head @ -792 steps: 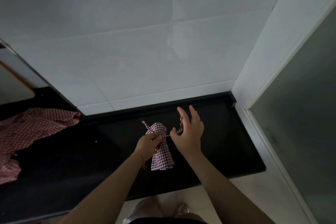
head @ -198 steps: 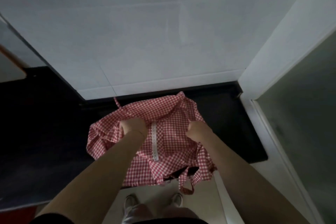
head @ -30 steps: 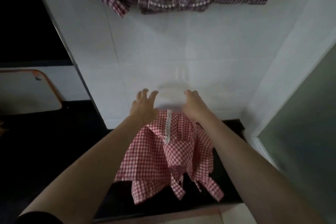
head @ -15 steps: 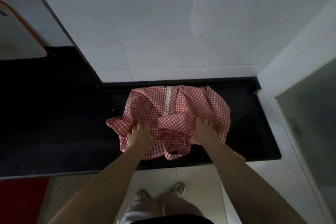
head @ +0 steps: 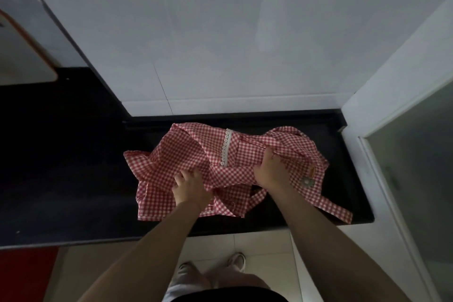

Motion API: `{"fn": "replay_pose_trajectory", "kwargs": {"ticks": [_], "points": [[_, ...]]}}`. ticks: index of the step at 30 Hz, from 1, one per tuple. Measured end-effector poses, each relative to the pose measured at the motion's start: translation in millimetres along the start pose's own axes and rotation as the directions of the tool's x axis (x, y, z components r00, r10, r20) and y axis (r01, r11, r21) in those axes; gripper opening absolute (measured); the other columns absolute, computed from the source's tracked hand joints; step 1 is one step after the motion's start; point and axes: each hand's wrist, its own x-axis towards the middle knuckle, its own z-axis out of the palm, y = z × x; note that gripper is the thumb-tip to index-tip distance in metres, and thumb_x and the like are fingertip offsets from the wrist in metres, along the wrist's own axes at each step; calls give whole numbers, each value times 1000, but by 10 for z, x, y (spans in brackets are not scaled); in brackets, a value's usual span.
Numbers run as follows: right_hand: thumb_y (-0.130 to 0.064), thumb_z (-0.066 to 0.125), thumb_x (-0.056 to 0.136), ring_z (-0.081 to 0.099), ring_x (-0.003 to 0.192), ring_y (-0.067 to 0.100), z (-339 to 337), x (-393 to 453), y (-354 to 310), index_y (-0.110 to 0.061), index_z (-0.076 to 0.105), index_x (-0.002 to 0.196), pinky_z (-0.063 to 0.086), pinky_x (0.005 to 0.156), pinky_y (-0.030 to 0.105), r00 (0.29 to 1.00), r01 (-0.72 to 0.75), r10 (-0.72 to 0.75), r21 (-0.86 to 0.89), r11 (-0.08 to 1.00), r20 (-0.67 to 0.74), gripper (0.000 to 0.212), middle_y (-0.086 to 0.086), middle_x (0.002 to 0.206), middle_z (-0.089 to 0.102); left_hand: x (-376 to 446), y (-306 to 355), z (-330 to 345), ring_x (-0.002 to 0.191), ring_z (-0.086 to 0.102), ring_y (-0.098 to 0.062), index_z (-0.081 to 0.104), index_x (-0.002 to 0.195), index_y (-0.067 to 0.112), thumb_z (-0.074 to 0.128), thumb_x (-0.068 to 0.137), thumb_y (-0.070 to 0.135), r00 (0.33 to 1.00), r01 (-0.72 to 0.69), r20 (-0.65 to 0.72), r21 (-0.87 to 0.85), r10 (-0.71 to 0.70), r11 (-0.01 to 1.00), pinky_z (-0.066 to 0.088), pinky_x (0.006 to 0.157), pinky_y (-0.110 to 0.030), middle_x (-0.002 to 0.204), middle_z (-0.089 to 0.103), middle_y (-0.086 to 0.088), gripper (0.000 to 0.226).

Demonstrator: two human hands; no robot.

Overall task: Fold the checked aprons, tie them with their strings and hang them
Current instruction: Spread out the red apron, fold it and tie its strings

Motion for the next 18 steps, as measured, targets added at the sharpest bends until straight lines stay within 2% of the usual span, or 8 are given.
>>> {"fn": "replay_pose_trajectory", "kwargs": {"ticks": [3, 6, 9, 11, 12, 14, 16, 18], "points": [[-50, 47, 95, 21, 142, 43, 165, 7, 189, -19, 0, 153, 26, 113, 56, 999, 18, -16, -58, 998, 35, 82, 20, 157, 15, 41, -17, 106, 146, -5, -50, -9, 155, 17, 45, 79, 81, 992, -18, 125, 69, 9, 997, 23, 116, -56, 159, -13, -27, 114], [-48, 52, 93, 20, 143, 45, 98, 90, 340, -11, 8, 153, 25, 114, 56, 1000, -16, 15, -112, 994, -7, 83, 22, 156, 18, 119, -93, 64, 146, -10, -50, -10, 155, 18, 54, 74, 80, 989, -54, 140, 65, 45, 996, 19, 116, -58, 159, -18, -26, 121], [-32, 54, 93, 48, 126, 36, -67, 118, 206, -6, 41, 137, 37, 105, 49, 988, 40, -65, -179, 983, -137, 52, 18, 136, 50, 146, -118, 14, 146, -3, -49, 18, 151, 22, 65, 77, 68, 993, -71, 92, -47, 75, 996, 25, 115, -60, 161, -2, -22, 99], [-26, 56, 91, 57, 105, 27, -92, 54, 11, -11, 56, 109, 46, 89, 41, 913, 237, -282, -179, 955, -295, 23, 8, 110, 59, 136, -84, 16, 146, 5, -48, 39, 137, 24, 64, 84, 59, 995, -92, 20, -93, 94, 991, 29, 113, -59, 159, 10, -17, 68], [-28, 59, 91, 57, 99, 22, -77, -2, -96, -14, 56, 101, 46, 84, 35, 877, 351, -381, -152, 924, -292, 17, 4, 103, 57, 130, -64, 27, 145, 9, -46, 47, 129, 25, 62, 87, 56, 996, -90, -4, -111, 90, 990, 30, 112, -59, 158, 15, -15, 55], [-44, 67, 86, 54, 103, 19, 33, -84, -250, -18, 57, 108, 44, 86, 32, 845, 518, -523, -72, 852, -111, 35, 0, 108, 56, 134, -24, 44, 141, 19, -44, 58, 117, 24, 59, 91, 46, 998, -64, -38, -150, 59, 987, 34, 109, -58, 152, 26, -13, 34], [-54, 71, 79, 48, 119, 22, 155, -132, -329, -23, 47, 132, 41, 99, 42, 830, 558, -545, -156, 815, 121, 66, 1, 129, 52, 138, 1, 23, 138, 26, -40, 65, 109, 21, 56, 94, 37, 998, -47, -58, -152, 38, 987, 36, 108, -55, 146, 35, -10, 23], [-34, 65, 88, 48, 123, 24, 220, -125, -308, -21, 45, 136, 38, 103, 44, 826, 559, -555, -273, 783, 100, 53, 2, 131, 52, 133, -5, -34, 132, 35, -32, 70, 105, 18, 53, 96, 31, 994, -74, -85, -81, 67, 994, 39, 106, -47, 138, 45, -7, 24]]}}
